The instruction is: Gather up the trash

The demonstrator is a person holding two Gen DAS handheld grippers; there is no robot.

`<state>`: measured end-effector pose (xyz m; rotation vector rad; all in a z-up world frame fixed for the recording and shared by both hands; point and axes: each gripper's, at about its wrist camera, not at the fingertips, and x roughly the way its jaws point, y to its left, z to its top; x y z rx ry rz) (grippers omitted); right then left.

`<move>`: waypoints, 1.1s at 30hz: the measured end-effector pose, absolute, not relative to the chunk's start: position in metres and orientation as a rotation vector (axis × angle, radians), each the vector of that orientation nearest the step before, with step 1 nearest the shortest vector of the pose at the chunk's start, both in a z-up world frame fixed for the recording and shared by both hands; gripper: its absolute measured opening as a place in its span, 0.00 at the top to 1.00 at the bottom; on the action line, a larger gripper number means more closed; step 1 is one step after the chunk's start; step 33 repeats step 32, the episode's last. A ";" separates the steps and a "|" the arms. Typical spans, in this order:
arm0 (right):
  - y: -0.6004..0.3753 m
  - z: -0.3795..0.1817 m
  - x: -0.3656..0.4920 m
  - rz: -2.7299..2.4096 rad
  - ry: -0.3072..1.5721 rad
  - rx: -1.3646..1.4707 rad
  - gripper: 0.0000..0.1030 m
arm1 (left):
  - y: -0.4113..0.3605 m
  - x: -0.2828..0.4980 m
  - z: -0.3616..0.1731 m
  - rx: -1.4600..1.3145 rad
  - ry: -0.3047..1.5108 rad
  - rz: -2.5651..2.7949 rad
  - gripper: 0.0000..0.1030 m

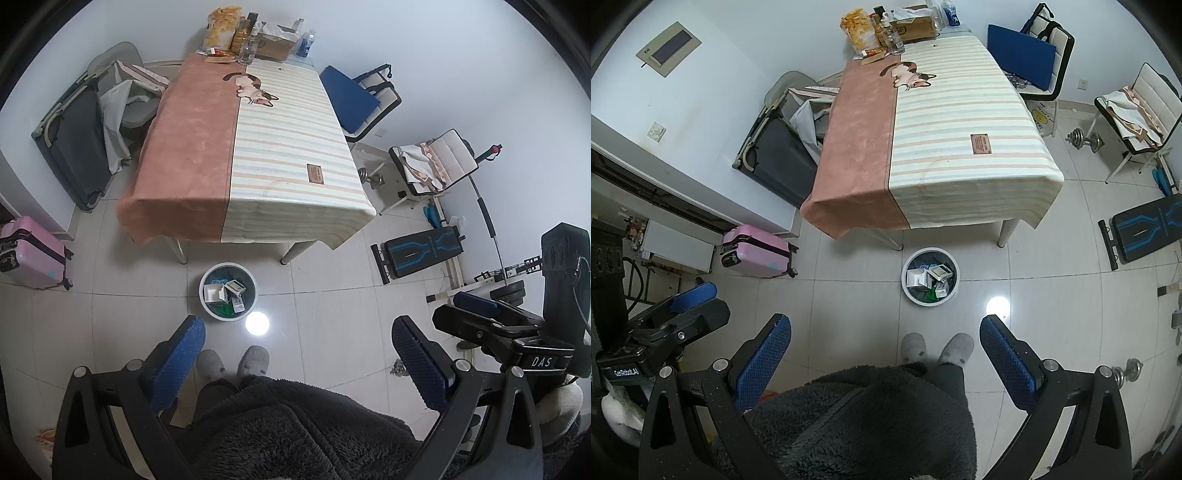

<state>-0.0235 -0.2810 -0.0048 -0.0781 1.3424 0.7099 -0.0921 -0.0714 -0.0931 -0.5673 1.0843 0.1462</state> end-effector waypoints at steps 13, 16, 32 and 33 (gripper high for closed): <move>-0.283 -0.005 -0.026 0.716 1.345 -0.077 0.00 | -0.071 -0.092 -0.093 -0.569 1.082 0.145 0.00; -0.283 -0.004 -0.027 0.719 1.344 -0.077 0.00 | -0.071 -0.093 -0.093 -0.569 1.081 0.144 0.00; -0.284 0.000 -0.027 0.738 1.341 -0.081 0.00 | -0.073 -0.093 -0.087 -0.571 1.068 0.162 0.00; -0.284 0.000 -0.027 0.738 1.341 -0.081 0.00 | -0.073 -0.093 -0.087 -0.571 1.068 0.162 0.00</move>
